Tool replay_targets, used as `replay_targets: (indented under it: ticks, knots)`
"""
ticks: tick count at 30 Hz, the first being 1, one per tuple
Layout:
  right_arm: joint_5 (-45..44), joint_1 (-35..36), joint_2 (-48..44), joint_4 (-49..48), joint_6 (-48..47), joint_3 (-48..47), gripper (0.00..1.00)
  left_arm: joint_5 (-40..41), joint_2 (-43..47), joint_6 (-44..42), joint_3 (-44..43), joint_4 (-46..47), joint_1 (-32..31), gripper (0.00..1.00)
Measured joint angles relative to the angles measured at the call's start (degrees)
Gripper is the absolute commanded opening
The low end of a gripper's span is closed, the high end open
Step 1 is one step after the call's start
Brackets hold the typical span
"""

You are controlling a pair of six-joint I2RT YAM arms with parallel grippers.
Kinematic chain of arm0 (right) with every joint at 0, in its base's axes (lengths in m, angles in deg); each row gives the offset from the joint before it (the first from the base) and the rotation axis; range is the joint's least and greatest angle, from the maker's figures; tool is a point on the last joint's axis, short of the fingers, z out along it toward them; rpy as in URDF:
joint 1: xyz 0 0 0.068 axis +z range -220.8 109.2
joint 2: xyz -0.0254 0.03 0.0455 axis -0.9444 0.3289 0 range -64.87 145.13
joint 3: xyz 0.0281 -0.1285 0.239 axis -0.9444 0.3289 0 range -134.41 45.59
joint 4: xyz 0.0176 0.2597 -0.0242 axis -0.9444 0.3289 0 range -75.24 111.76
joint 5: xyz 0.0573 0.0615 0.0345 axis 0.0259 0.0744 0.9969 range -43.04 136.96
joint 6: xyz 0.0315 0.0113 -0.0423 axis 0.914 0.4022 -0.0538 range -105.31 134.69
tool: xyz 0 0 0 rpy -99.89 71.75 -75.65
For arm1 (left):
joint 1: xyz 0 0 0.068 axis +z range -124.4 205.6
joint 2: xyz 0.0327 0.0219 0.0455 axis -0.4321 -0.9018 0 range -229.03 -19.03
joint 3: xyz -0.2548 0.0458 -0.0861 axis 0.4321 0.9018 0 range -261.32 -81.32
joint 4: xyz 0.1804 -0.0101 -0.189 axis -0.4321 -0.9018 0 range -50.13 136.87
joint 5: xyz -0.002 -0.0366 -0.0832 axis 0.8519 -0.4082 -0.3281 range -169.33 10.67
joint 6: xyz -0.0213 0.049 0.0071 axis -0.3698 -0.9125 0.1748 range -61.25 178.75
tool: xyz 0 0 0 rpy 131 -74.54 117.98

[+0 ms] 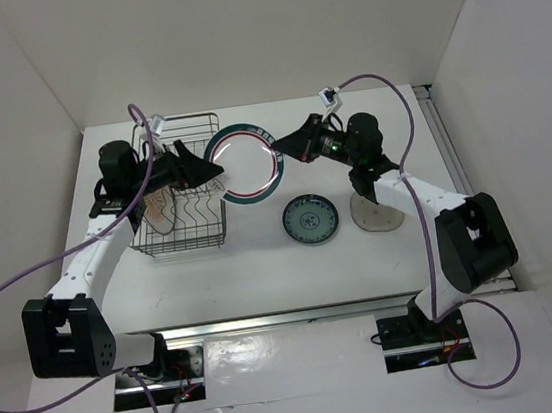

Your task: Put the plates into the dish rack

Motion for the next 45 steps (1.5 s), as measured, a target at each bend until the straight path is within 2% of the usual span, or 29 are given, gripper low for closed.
replay_targets:
  ticks: [5,7,8,9,10,11,12,16,20,24,28,37,45]
  knots:
    - [0.22,2.01,-0.98,-0.79,0.00,0.00,0.00,-0.68,0.00,0.17,-0.09,-0.13,-0.02,0.00]
    - [-0.42,2.29,-1.03,0.00,-1.86,0.00,0.00,-1.75,0.02,0.87,-0.52,-0.66,0.15,0.00]
    - [-0.81,2.51,-1.03,0.22,-2.34,0.00,0.04,-1.68,0.02,0.81,-0.79,-1.11,0.17,0.00]
    - [-1.01,2.62,-1.07,0.28,-2.78,0.00,0.15,-1.75,0.02,0.87,-0.87,-1.46,0.24,0.00]
    - [-1.14,2.69,-1.09,0.33,-2.89,0.00,0.62,-1.75,0.02,0.83,-0.90,-1.57,0.24,0.00]
    - [-1.11,2.75,-1.09,0.46,-2.40,0.00,0.92,-1.70,0.09,0.42,-1.03,-1.64,0.24,0.00]
    - [-1.07,2.99,-1.09,0.39,-2.43,0.00,1.00,-0.87,0.15,0.00,-1.09,-1.90,0.20,0.00]
    - [-1.81,4.13,-1.09,1.07,-3.39,-0.02,1.00,5.88,3.23,-3.13,-1.31,-7.61,-0.13,0.00]
    - [-3.96,4.26,-1.11,3.76,-4.90,0.04,1.00,21.66,11.76,-9.27,-3.98,-16.26,-0.20,0.00]
    - [-5.97,4.22,-1.51,7.58,-6.86,0.37,1.00,37.88,20.04,-15.67,-7.28,-19.71,-0.13,0.00]
    - [-7.72,4.22,-2.95,12.02,-9.27,1.01,1.00,48.65,20.11,-19.74,-11.08,-21.94,0.00,0.00]
    - [-8.79,3.91,-8.33,15.10,-11.58,4.55,1.00,57.70,12.50,-24.35,-10.84,-26.93,2.01,0.00]
    - [-7.54,2.93,-10.56,15.58,-11.72,8.02,1.00,58.34,9.86,-26.71,-10.84,-27.04,2.01,0.00]
